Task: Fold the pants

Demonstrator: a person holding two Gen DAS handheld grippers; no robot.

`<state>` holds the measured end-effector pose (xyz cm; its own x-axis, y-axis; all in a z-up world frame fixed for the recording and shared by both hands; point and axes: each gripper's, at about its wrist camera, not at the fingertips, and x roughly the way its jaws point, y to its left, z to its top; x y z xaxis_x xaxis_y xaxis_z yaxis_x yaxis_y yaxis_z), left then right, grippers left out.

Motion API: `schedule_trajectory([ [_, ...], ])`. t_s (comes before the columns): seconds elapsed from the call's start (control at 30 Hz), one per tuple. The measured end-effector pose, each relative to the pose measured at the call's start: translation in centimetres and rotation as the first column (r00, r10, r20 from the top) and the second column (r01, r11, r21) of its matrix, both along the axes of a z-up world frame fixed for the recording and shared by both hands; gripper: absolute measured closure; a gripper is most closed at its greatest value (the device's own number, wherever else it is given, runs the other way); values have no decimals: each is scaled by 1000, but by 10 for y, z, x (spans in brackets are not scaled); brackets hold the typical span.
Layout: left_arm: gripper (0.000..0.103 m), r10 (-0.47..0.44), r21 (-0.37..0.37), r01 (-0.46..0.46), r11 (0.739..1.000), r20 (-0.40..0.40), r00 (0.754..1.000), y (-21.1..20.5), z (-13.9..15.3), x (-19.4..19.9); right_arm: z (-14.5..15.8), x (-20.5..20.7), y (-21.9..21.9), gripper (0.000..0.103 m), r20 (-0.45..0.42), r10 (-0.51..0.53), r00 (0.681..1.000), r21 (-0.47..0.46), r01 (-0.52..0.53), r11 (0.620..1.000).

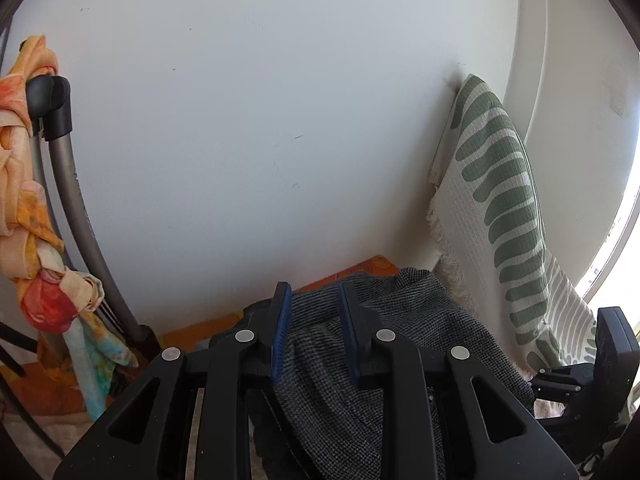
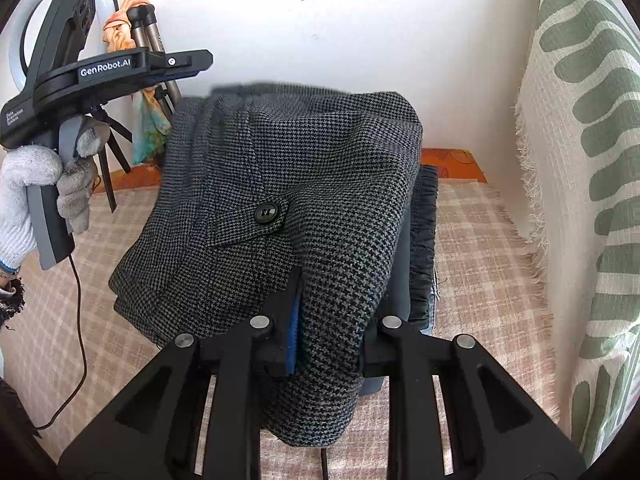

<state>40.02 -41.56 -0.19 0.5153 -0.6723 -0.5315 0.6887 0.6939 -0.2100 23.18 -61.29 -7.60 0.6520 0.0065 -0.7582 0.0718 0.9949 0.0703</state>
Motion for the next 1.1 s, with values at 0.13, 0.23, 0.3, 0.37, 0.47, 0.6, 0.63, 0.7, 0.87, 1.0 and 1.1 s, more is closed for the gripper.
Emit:
schedule_trajectory([
  [0.13,80,9,14,-10,1000,24,1000,9,7,-4,1,-2,0,75,-6,-31,1000,6,31,1000],
  [0.23,77,8,24,-10,1000,43,999,18,13,-12,5,-7,4,70,-4,-52,999,-25,52,998],
  [0.3,74,8,30,-10,1000,54,999,25,18,-19,8,-11,7,66,-4,-75,997,-41,75,996],
  [0.37,66,10,31,-12,999,64,998,34,25,-28,13,-17,9,60,3,-96,995,-43,96,994],
  [0.47,42,18,18,-19,1000,80,997,52,37,-46,26,-32,13,50,29,-125,992,-38,126,991],
  [0.6,29,17,25,-19,999,98,995,77,51,-75,50,-58,33,35,85,-136,987,-54,141,989],
  [0.63,27,19,22,-21,1000,104,994,84,55,-84,57,-65,40,30,100,-137,986,-61,144,988],
  [0.7,22,18,13,-19,1000,112,994,99,63,-104,70,-81,55,26,134,-142,981,-71,152,986],
  [0.87,21,1,39,-6,999,122,993,130,70,-155,94,-119,101,6,209,-161,965,-106,186,977],
  [1.0,21,-10,57,3,998,126,992,155,67,-195,106,-150,138,5,244,-145,959,-100,173,980],
  [1.1,21,-14,56,6,998,130,991,174,65,-221,109,-168,164,2,260,-140,955,-118,175,978],
])
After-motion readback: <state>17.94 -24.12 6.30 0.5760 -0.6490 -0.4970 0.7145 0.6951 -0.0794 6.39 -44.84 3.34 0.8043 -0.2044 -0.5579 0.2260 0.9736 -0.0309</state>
